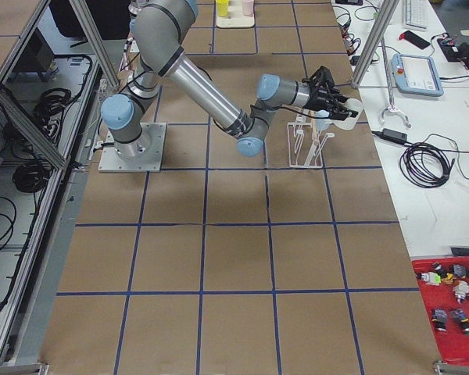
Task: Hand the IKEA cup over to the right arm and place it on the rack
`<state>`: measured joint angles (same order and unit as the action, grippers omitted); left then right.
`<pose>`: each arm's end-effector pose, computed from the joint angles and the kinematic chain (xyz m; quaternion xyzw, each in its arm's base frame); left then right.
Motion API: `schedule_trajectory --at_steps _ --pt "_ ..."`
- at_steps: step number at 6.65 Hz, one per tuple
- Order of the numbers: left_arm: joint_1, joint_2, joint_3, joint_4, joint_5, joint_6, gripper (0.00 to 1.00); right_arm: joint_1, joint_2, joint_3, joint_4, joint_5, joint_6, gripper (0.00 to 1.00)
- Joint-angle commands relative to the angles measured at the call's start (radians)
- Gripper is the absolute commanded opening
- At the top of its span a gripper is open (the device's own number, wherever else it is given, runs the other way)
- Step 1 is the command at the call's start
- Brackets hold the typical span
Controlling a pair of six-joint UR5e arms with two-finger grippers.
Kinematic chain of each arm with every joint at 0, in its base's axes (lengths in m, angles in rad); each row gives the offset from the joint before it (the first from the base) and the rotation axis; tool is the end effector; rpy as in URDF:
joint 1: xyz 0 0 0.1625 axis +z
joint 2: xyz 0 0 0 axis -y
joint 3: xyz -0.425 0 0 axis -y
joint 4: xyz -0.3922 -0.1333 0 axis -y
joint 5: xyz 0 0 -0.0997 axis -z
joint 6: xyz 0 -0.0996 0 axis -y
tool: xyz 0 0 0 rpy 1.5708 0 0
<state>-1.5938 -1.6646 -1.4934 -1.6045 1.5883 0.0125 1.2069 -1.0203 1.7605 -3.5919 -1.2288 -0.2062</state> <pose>-0.1436 -0.5234 0.4747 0.0180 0.9995 0.0250 0.0089 -0.0686 -0.6484 0.3289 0.0391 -0.7957 0.6035 0.0346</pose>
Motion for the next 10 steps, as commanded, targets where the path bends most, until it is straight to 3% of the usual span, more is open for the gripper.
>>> schedule_trajectory --at_steps 1,2,6,7,8,9,10 --pt "0.005 0.041 -0.069 0.11 0.002 0.003 0.99 -0.003 0.044 0.019 -0.042 0.0 0.008 0.04" --pt "0.006 0.046 -0.079 0.133 -0.001 0.009 0.99 0.003 0.075 0.03 -0.109 -0.001 0.013 0.04" --pt "0.02 0.049 -0.064 0.135 -0.004 0.024 0.99 0.005 0.068 0.092 -0.113 -0.001 0.016 0.06" --pt "0.02 0.049 -0.064 0.135 -0.004 0.026 0.99 0.005 0.063 0.115 -0.099 -0.006 0.021 0.14" --pt "0.02 0.049 -0.064 0.135 -0.004 0.026 0.99 0.003 0.06 0.114 -0.099 -0.003 0.019 0.83" --pt "0.02 0.049 -0.065 0.135 -0.004 0.026 0.99 0.005 0.06 0.117 -0.096 -0.011 0.021 1.0" --pt "0.02 0.049 -0.065 0.135 -0.004 0.026 0.99 0.003 0.059 0.117 -0.096 -0.011 0.021 1.0"
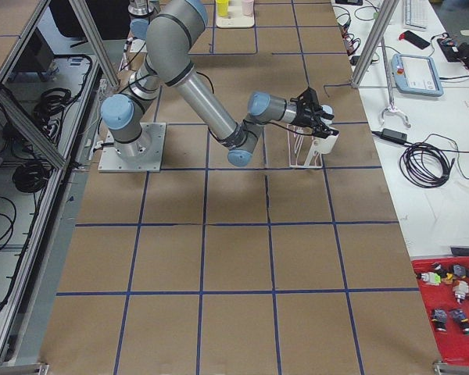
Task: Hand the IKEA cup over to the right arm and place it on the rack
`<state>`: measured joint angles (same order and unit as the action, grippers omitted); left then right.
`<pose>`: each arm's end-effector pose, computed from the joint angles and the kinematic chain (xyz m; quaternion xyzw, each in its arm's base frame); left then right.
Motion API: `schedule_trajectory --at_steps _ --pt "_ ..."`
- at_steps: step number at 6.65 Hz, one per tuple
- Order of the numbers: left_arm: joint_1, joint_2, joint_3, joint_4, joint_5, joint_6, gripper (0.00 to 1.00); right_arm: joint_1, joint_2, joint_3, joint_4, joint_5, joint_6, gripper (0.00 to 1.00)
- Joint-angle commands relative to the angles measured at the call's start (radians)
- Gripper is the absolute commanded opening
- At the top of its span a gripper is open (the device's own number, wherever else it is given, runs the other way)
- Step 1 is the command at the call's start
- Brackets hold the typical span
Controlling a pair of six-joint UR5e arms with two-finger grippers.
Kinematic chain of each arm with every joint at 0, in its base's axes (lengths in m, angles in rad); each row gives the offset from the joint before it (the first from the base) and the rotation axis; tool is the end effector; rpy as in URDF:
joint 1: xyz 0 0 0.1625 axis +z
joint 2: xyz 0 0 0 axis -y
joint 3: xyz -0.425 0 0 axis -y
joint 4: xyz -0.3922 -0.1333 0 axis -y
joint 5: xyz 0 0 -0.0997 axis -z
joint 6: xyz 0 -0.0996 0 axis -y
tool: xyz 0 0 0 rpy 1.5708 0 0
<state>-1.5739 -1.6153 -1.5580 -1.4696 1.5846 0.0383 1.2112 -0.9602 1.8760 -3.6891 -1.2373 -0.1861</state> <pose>-0.1335 -0.5169 0.4822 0.0204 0.9992 -0.0346 0.0075 -0.0581 -0.6259 0.2588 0.0231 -0.8183 0.5741 0.0185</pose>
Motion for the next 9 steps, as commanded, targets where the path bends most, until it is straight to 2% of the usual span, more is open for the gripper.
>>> schedule_trajectory --at_steps 1,3,4,6,8,9 --pt "0.002 0.0 -0.001 0.0 0.002 0.0 0.99 -0.001 -0.002 0.0 0.001 -0.002 0.001 1.0" --pt "0.002 0.0 -0.001 0.0 0.0 0.002 0.99 -0.001 -0.026 -0.011 0.003 0.001 0.001 1.0" --pt "0.002 0.0 -0.001 0.0 0.0 0.002 0.99 -0.001 -0.078 -0.015 0.105 0.001 0.001 1.0" --pt "0.003 0.0 -0.001 0.0 0.0 0.026 0.99 0.002 -0.24 -0.023 0.504 -0.014 -0.013 1.0" --pt "0.003 0.0 -0.001 0.0 0.0 0.028 0.99 0.017 -0.388 -0.052 1.033 -0.014 -0.015 1.0" --pt "0.011 0.0 0.001 0.0 -0.002 0.029 0.99 0.062 -0.432 -0.07 1.181 -0.019 -0.021 1.0"
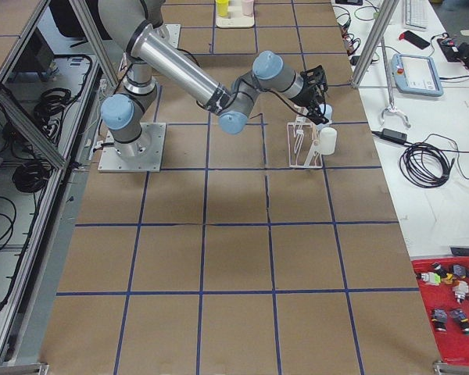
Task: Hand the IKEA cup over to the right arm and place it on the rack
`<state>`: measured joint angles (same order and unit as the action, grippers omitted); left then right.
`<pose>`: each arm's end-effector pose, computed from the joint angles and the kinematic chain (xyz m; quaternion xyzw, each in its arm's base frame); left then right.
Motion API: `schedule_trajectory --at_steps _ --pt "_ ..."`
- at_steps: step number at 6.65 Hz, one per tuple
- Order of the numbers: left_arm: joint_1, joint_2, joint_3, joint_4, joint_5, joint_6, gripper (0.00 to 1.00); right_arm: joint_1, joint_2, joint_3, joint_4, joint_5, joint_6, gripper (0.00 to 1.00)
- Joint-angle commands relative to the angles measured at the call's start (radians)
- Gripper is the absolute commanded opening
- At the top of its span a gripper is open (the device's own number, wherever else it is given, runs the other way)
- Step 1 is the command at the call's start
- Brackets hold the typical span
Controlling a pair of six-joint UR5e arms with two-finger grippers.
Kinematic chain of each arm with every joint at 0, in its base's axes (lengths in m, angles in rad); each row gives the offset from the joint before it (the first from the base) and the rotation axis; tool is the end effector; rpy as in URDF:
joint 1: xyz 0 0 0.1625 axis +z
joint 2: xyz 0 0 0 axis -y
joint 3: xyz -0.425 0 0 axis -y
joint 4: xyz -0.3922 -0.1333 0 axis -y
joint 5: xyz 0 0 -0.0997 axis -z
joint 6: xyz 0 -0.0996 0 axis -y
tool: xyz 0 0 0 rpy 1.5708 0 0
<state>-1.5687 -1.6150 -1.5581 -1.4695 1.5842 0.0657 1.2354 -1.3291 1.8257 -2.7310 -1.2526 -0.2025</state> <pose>-0.1309 -0.5175 0.4823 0.0315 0.9989 -0.0346 0.0079 -0.0367 -0.6050 0.3752 0.0105 0.9349 -0.3499 0.0589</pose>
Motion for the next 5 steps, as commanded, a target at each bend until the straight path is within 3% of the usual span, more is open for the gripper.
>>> schedule_trajectory --at_steps 1,2,3,5 --pt "0.021 0.001 0.0 -0.002 -0.003 0.002 0.99 0.115 -0.097 -0.034 0.384 -0.052 -0.049 1.0" --pt "0.025 0.01 -0.009 -0.002 -0.003 0.002 0.99 0.206 -0.128 -0.054 0.539 -0.185 -0.037 1.0" --pt "0.022 0.018 -0.016 -0.002 -0.003 0.002 0.99 0.267 -0.145 -0.056 0.629 -0.252 0.03 1.0" --pt "0.021 0.021 -0.014 -0.002 -0.003 0.0 0.99 0.305 -0.263 -0.054 0.922 -0.258 0.153 1.0"
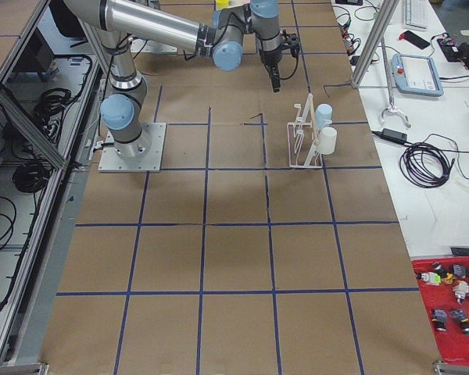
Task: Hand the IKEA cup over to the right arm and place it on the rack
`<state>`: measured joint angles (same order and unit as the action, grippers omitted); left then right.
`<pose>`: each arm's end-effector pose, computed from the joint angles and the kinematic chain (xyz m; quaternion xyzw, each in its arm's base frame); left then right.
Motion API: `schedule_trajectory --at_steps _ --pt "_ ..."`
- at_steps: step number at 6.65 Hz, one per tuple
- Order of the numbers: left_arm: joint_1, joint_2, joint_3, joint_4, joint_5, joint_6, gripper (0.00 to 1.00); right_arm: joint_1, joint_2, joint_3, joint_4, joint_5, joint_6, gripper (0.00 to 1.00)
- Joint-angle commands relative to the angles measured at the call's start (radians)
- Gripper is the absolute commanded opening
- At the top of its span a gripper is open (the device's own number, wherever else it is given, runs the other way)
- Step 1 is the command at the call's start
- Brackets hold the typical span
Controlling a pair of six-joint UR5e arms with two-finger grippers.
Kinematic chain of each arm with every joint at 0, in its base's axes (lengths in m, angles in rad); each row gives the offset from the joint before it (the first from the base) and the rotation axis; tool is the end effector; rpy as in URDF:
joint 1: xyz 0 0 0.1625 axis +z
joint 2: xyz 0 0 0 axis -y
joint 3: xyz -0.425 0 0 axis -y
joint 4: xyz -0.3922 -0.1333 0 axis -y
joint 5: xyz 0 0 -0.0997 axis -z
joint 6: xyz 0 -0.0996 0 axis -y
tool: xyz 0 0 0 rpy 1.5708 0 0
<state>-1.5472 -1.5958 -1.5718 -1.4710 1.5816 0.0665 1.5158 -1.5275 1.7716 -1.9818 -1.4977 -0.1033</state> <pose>-0.1202 -0.5124 0.4852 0.0212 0.9991 -0.0366 0.0071 0.1121 -0.5207 0.4109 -0.0271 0.9955 -0.0859 0.0297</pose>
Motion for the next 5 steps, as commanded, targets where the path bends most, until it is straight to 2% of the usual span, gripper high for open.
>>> schedule_trajectory --at_steps 1,2,4,5 --pt "-0.002 0.003 -0.001 0.0 0.0 0.0 0.99 0.024 -0.138 -0.006 0.289 -0.015 0.054 1.0" --pt "-0.002 0.003 -0.001 0.0 0.0 0.0 0.99 0.026 -0.184 -0.006 0.341 -0.015 0.062 1.0" --pt "-0.002 0.003 -0.001 0.0 0.0 0.0 0.99 0.067 -0.195 -0.02 0.357 -0.022 0.145 1.0" --pt "-0.002 0.003 -0.001 0.0 0.0 0.0 0.99 0.084 -0.192 -0.026 0.357 -0.059 0.143 1.0"
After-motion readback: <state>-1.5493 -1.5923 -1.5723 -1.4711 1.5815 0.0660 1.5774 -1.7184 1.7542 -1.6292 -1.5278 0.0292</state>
